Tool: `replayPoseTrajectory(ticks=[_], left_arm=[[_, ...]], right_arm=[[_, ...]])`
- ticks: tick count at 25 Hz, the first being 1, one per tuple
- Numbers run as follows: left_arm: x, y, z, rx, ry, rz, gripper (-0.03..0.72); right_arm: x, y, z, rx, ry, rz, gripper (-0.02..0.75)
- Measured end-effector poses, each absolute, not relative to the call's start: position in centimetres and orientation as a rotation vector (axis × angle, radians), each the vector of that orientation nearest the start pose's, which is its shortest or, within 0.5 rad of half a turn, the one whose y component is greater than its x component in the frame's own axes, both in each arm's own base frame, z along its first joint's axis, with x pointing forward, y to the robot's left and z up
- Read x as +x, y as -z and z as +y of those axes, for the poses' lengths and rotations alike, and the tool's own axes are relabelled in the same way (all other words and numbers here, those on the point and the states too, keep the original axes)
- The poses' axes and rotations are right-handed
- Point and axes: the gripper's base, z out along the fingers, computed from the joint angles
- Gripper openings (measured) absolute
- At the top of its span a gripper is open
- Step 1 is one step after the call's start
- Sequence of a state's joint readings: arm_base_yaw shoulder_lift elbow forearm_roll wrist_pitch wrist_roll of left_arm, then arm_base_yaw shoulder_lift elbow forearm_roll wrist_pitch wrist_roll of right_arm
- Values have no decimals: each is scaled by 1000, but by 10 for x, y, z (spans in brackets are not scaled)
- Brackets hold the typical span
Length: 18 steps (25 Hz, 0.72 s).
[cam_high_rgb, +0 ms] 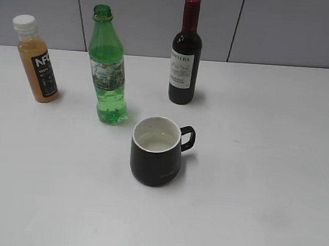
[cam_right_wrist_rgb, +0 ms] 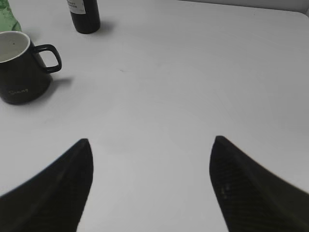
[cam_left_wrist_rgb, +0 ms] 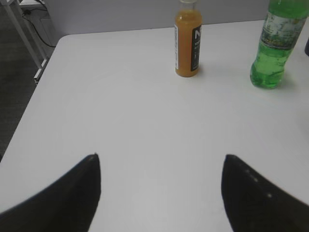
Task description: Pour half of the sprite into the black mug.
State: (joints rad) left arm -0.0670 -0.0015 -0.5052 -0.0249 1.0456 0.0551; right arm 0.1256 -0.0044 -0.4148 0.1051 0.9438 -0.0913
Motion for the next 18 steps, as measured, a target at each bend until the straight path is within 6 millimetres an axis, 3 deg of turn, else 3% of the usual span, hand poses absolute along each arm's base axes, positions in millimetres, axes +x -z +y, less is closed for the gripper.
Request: replayPoseTrajectory(ticks=[18], left_arm=[[-6,-280,-1,124,36,2014,593]], right_arm=[[7,-263,9,-210,-148,1996,568]])
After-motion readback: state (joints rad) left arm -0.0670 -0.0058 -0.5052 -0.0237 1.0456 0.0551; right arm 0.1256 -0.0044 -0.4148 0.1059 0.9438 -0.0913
